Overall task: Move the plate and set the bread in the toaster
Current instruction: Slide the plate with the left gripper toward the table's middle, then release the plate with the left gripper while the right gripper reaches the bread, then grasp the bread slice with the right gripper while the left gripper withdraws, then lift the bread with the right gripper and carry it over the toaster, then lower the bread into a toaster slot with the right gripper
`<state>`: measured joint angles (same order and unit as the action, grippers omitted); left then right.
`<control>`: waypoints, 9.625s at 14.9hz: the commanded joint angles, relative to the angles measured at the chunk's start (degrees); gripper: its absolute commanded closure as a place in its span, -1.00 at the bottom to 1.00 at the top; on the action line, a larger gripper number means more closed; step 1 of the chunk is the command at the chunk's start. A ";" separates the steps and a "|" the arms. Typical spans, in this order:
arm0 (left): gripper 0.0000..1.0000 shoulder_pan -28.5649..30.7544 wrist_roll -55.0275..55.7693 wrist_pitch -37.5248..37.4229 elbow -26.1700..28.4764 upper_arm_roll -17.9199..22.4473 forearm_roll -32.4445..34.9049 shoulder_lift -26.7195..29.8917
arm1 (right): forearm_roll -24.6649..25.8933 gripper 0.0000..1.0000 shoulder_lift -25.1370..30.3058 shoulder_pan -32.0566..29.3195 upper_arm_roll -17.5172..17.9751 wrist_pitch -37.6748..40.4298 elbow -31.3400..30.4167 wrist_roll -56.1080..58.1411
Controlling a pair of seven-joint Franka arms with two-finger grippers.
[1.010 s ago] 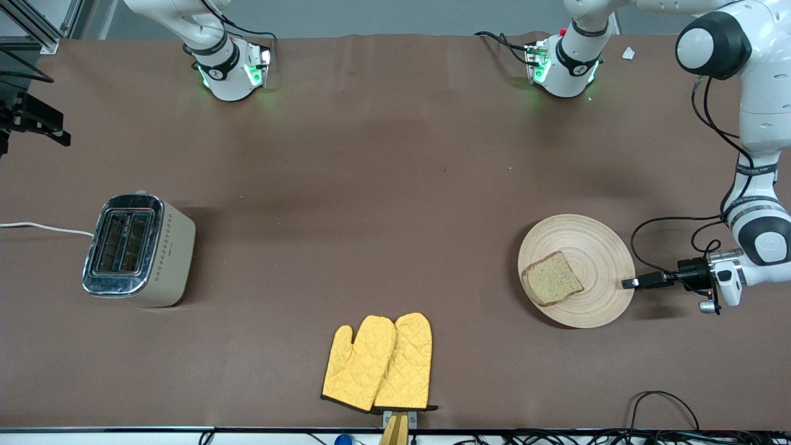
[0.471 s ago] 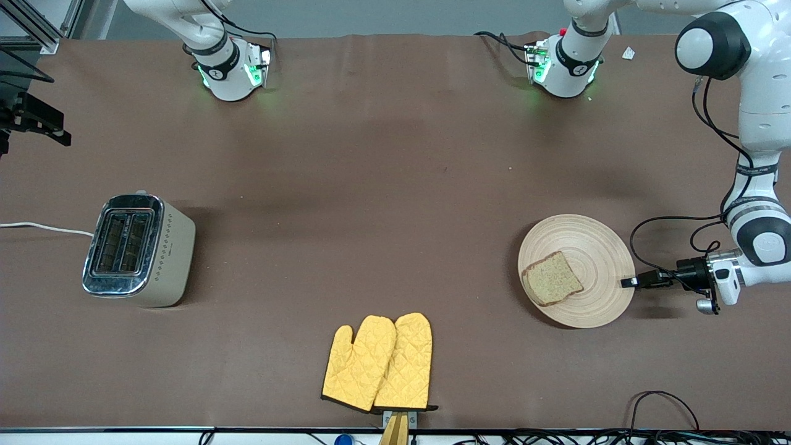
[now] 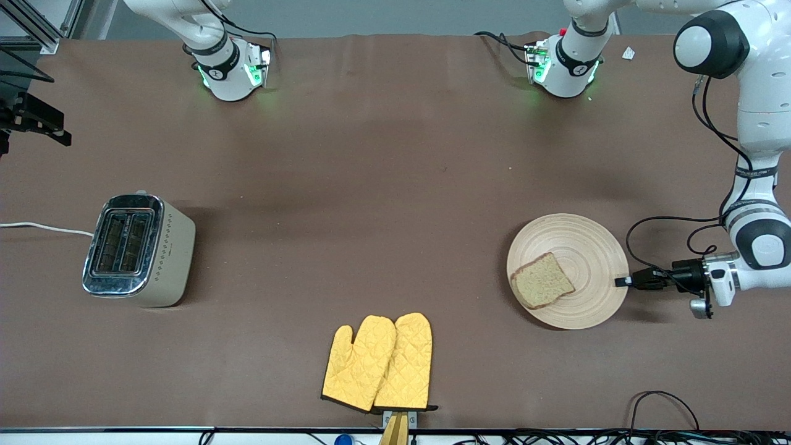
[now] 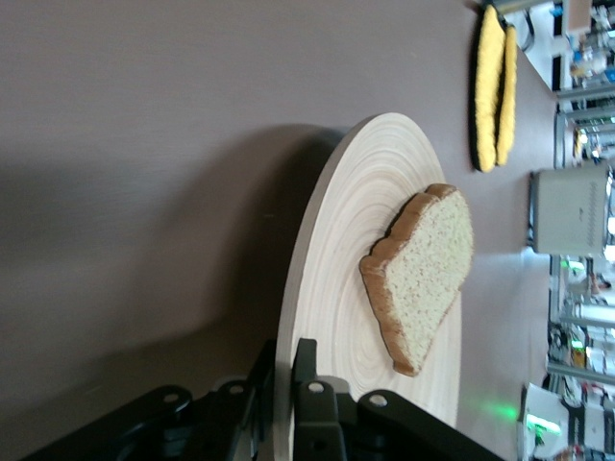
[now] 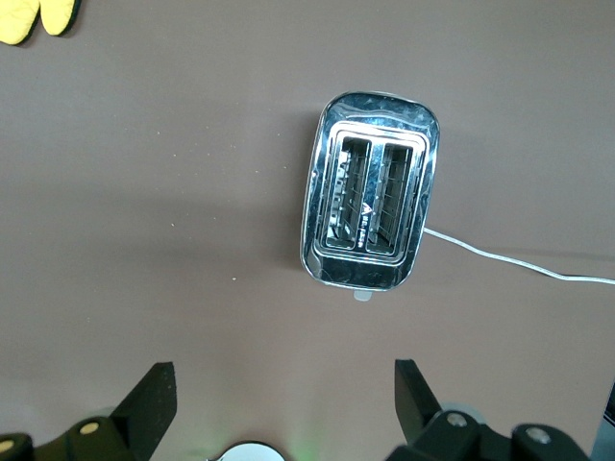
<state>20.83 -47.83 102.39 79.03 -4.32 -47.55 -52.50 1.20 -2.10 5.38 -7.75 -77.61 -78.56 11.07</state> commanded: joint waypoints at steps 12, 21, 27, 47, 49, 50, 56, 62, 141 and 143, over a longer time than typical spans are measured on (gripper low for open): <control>0.98 -7.89 9.51 4.21 -1.34 -14.84 -4.21 0.82 | 0.12 -1.00 0.69 0.51 0.10 0.27 -0.72 -0.17; 0.97 -23.46 9.60 22.14 4.37 -15.28 -15.29 0.55 | 0.12 -1.00 0.69 1.21 0.10 0.80 -0.46 -0.09; 0.77 -27.42 8.80 26.54 7.53 -15.28 -17.76 0.38 | -4.09 -1.00 0.69 1.03 -0.08 0.36 -0.81 -0.09; -1.00 -14.94 50.50 21.81 2.53 -15.02 6.30 14.34 | -18.87 -0.99 -15.99 22.39 -0.08 -44.18 -25.86 -20.04; -1.00 -15.91 59.65 21.72 2.53 -15.28 12.44 16.89 | -19.04 -0.99 -18.37 22.57 0.01 -49.19 -25.42 -20.04; -1.00 -16.00 63.00 21.63 2.53 -15.37 15.17 17.86 | -19.22 -0.97 -19.68 23.09 0.01 -50.95 -25.07 -20.04; -1.00 -16.87 74.79 11.36 2.62 -15.54 31.78 24.89 | -18.95 -0.96 -26.54 28.53 0.01 -60.88 -23.66 -19.33; -1.00 -17.41 75.52 3.36 2.62 -15.46 46.74 30.96 | -18.16 -0.39 -30.77 31.44 -0.08 -66.70 -22.61 -18.55; -1.00 -20.31 49.85 -14.67 9.65 -1.92 48.51 53.38 | 60.85 1.00 -5.72 41.11 -20.56 -23.46 -39.83 -61.26; -1.00 -20.31 49.94 -15.29 9.65 -2.01 48.51 53.38 | 62.42 1.00 -5.37 41.02 -20.56 -23.55 -40.80 -61.43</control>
<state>0.32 2.44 88.51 89.86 -5.93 0.96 1.28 60.48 -10.61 46.17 -28.36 -101.23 -115.83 -48.93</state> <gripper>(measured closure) 0.000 0.947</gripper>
